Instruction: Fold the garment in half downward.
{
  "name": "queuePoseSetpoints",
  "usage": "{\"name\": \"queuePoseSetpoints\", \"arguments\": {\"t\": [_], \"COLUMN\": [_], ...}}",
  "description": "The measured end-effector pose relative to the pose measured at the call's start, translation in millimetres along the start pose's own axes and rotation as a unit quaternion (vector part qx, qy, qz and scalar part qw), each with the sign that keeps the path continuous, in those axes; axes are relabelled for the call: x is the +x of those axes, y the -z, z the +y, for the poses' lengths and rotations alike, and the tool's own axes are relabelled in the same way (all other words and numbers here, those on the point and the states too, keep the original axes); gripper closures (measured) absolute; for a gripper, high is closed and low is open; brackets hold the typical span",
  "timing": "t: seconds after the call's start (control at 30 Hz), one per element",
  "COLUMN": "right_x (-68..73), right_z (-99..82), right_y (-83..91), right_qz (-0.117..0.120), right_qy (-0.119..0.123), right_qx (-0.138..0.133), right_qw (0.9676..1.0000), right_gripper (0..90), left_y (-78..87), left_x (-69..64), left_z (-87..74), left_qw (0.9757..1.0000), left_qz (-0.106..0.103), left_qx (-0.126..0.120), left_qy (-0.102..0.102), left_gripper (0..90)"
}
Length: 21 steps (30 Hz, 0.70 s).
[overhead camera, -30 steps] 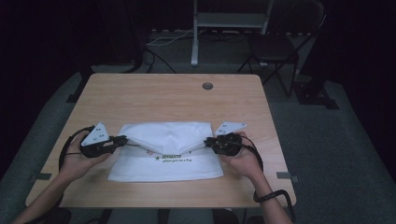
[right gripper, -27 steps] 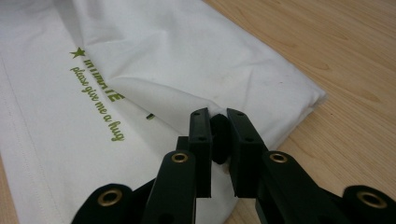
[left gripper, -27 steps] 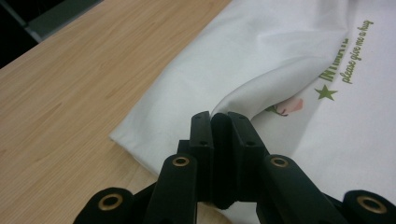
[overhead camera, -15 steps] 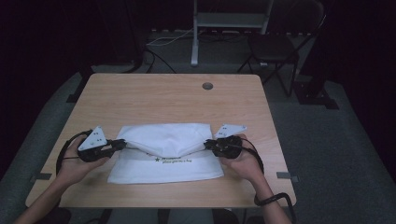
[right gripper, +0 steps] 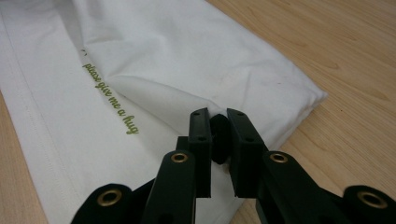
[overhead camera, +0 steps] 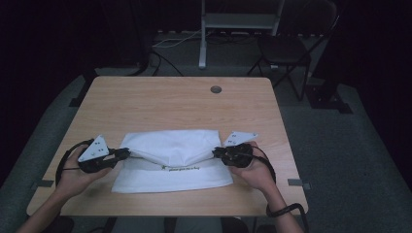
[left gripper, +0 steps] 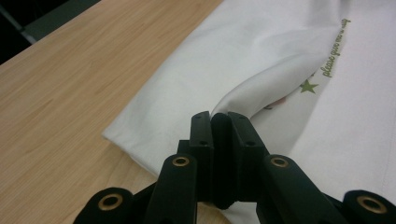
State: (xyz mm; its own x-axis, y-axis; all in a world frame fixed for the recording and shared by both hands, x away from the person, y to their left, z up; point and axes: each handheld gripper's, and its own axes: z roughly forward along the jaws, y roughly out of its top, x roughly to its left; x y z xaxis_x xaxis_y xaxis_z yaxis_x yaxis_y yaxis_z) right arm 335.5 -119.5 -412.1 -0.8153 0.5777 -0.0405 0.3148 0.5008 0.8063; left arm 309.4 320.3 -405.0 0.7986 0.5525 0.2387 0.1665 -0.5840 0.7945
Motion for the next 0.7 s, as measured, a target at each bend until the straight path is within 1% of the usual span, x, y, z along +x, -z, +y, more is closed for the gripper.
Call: {"name": "queuePoseSetpoints", "arguments": {"t": [0.13,0.27,0.57,0.63,0.7], "right_x": [0.8,2.6,4.8,5.5,6.0], "right_z": [-0.7,-1.7,-3.9,-4.3,-4.9], "right_y": [1.2,1.8,4.1,4.4,5.1], "right_qz": [-0.001,0.001,0.001,0.001,0.001], "right_qy": [0.003,0.005,0.009,0.008,0.008], "right_qx": [0.001,0.003,0.003,0.003,0.004], "right_qw": [1.0,1.0,1.0,1.0,1.0], "right_gripper": [81.2,81.1,81.1,81.1,81.1], "left_y": [1.3,3.0,5.6,6.0,6.7], "left_x": [-2.4,-5.0,-11.1,-12.8,-13.7], "left_z": [0.1,1.2,0.5,-0.1,-1.1], "left_qw": [1.0,1.0,0.9999,0.9999,0.9998], "left_qz": [0.001,-0.001,-0.007,-0.009,-0.011], "left_qx": [0.0,-0.001,0.0,-0.001,0.003], "left_qy": [-0.002,-0.008,-0.015,-0.014,-0.016], "left_gripper": [81.2,81.2,81.1,81.1,81.1]}}
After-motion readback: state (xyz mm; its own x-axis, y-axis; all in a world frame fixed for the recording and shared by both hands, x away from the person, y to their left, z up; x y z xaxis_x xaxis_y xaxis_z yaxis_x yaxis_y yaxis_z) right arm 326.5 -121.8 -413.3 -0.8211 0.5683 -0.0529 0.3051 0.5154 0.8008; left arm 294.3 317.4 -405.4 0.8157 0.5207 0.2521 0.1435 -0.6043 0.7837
